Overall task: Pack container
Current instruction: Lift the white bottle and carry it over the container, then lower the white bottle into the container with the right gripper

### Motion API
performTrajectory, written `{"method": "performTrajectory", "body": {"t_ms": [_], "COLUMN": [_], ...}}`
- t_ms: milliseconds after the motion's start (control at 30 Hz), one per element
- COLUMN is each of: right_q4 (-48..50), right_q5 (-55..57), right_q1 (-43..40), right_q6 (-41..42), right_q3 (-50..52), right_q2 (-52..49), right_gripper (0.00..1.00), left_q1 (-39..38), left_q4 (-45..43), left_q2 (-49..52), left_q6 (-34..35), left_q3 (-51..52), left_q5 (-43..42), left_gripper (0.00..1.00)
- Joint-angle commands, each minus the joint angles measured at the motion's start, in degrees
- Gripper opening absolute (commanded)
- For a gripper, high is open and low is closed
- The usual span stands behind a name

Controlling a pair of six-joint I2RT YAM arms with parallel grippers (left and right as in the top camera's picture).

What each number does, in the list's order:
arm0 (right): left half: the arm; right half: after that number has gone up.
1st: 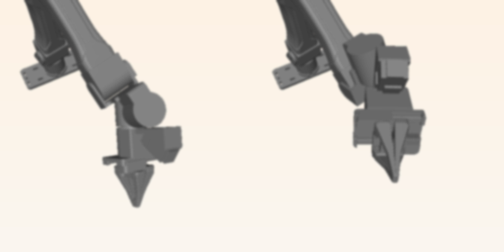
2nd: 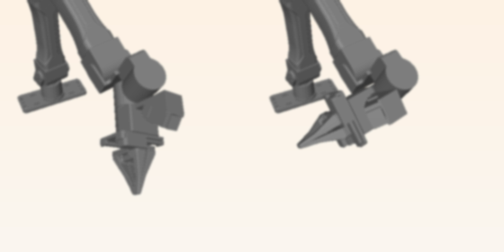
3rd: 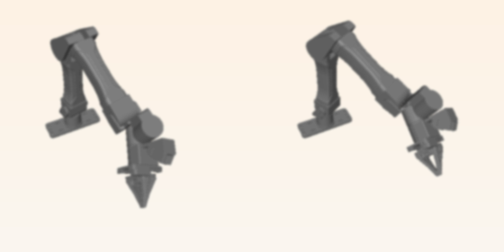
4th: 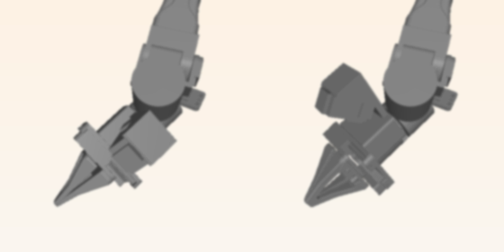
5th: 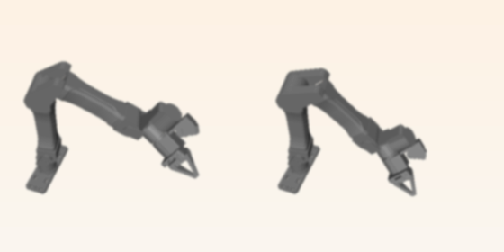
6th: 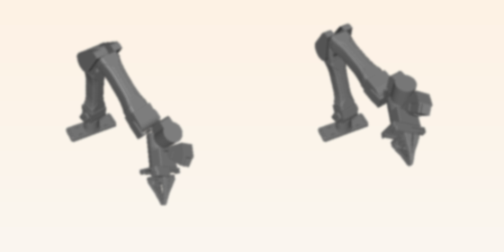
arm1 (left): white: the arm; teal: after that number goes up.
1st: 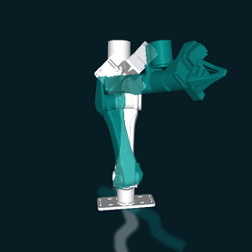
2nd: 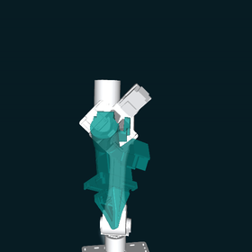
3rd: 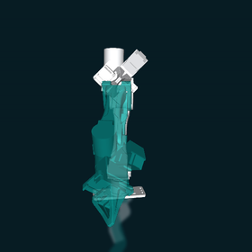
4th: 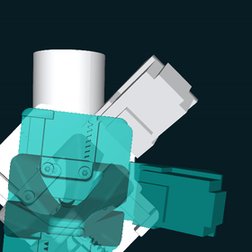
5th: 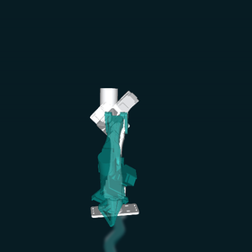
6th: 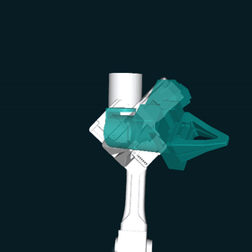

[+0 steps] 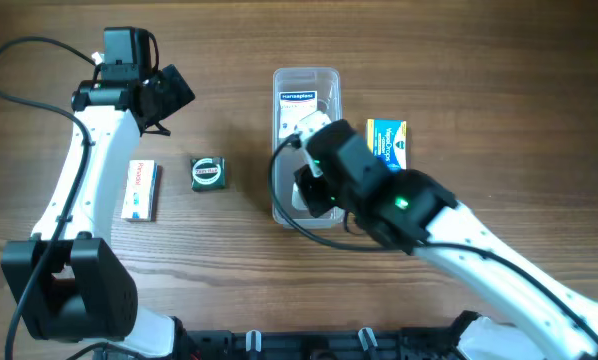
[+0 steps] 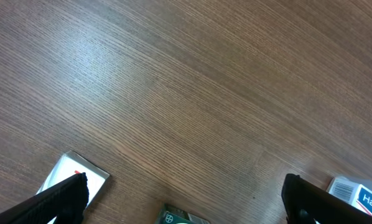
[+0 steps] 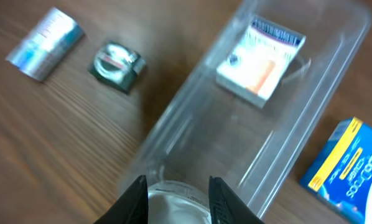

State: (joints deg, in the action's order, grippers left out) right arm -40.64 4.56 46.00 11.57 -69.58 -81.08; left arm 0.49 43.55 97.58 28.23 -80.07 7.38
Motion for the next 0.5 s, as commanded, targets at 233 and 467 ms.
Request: {"method": "performTrajectory", "body": {"t_ms": [233,467], "right_q4": [0.0,-1.0], "right_q5": [6.4,6.4], "right_q1": [0.2,0.2], "right_q6": [7.9,13.0], "right_q3": [-1.2,-1.2], "right_q2": [-5.5,-6.4], "right_gripper": [0.21,0.22], "left_q1": [0.3,0.3], "left_q4": [0.3,0.3], "left_q2": [-1.1,-1.1], "left_q6": [0.8,0.8], "left_q3": [-0.5,-0.5], "left_q5": [-0.3,-0.3], "left_gripper": [1.0,1.0]}}
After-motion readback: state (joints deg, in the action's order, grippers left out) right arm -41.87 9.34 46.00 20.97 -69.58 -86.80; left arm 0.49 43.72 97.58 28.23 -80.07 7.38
